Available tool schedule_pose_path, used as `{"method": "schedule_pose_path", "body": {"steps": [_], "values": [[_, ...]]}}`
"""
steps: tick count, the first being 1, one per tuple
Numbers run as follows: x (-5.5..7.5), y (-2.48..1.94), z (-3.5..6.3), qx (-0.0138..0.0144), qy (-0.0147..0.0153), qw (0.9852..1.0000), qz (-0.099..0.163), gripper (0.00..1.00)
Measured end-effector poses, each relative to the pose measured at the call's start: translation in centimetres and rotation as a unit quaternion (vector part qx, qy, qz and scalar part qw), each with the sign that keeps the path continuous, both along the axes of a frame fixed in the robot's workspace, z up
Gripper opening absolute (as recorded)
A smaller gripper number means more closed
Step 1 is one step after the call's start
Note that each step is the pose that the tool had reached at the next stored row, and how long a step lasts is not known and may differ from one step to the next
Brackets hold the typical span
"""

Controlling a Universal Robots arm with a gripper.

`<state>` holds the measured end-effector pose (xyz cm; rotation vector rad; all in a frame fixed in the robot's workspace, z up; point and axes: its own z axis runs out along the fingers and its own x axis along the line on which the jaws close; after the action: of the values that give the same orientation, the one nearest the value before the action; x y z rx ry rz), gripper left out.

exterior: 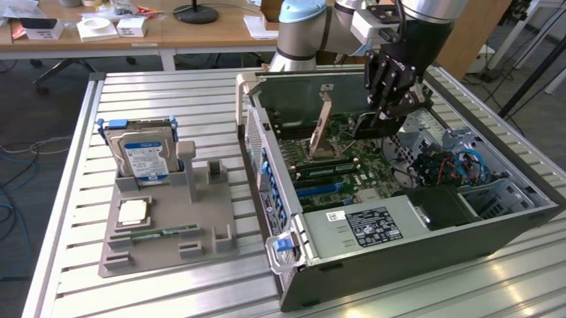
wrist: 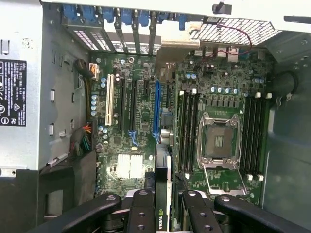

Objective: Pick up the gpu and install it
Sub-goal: 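Insert the gpu into the slot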

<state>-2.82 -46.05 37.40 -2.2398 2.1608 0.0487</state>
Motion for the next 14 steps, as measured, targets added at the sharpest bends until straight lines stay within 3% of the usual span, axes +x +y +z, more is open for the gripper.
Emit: {"method": "schedule_pose_path", "body": {"steps": [5, 14], "values": [[0.0, 0.0, -0.05, 0.0001, -0.0001, 1.0, 0.0, 0.26], [0.0, 0.0, -1.6, 0.0002, -0.0001, 1.0, 0.0, 0.26]]}}
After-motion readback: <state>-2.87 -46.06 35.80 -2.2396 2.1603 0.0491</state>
